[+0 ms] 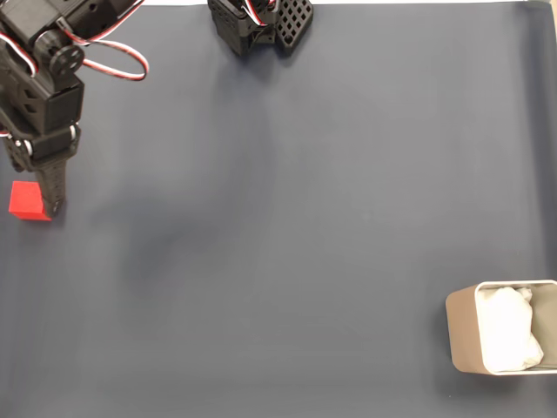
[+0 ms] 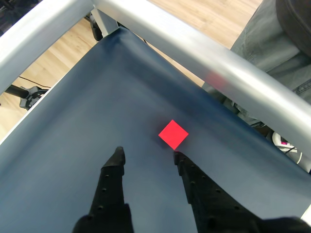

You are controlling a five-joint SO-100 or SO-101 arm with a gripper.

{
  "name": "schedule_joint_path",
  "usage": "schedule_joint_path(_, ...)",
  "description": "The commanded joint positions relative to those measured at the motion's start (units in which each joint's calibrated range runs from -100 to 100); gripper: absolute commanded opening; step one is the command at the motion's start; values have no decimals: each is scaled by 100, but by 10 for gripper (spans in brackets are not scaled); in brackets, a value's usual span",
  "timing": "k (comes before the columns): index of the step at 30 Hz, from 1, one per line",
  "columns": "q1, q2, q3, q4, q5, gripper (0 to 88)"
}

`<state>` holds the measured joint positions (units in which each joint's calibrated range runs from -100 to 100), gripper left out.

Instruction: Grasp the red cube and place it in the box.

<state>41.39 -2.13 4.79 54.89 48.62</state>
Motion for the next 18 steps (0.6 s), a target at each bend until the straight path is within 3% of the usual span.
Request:
schedule_joint_path(1,108,83,-397,-112,-10,246)
schedule_joint_path(18,321,759,-479,-555,73,290)
